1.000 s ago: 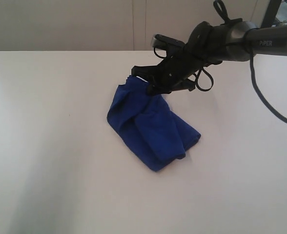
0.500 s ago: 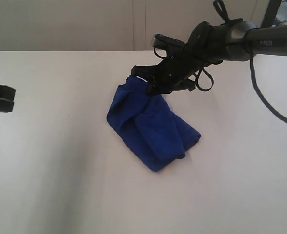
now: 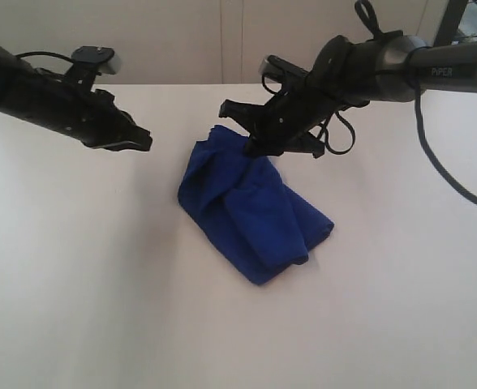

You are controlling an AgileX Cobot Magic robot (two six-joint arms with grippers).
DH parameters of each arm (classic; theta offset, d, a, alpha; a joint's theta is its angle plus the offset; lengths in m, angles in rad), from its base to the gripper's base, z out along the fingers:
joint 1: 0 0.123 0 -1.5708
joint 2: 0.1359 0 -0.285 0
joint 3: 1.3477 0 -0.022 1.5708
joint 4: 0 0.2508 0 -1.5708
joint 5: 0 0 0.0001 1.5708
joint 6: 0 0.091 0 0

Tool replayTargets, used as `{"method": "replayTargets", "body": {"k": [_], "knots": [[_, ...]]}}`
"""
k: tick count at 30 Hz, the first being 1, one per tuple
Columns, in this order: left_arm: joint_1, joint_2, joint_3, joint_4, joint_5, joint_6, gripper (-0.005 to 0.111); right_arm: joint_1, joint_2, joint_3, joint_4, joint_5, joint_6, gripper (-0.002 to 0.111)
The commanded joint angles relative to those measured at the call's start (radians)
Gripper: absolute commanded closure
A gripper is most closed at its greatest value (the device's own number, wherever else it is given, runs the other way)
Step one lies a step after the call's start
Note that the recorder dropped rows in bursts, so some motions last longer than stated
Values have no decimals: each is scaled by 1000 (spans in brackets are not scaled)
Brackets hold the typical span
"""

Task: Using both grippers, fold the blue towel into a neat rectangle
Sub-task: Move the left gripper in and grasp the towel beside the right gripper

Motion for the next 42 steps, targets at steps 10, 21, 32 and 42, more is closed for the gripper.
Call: {"method": "replayTargets", "body": {"k": [10, 21, 32, 42], "knots": [[-91, 229, -267, -73, 50, 92, 68, -5, -1, -5, -31, -31, 79, 108], [-138, 305, -302, -73, -1, 119, 64, -5, -1, -5, -31, -31, 85, 108], [-142, 317, -302, -81, -30, 149, 89, -5, -1, -5, -31, -27, 85, 108], [-120, 228, -302, -78, 10, 66, 107, -5, -17, -5, -35, -27, 66, 108]]}}
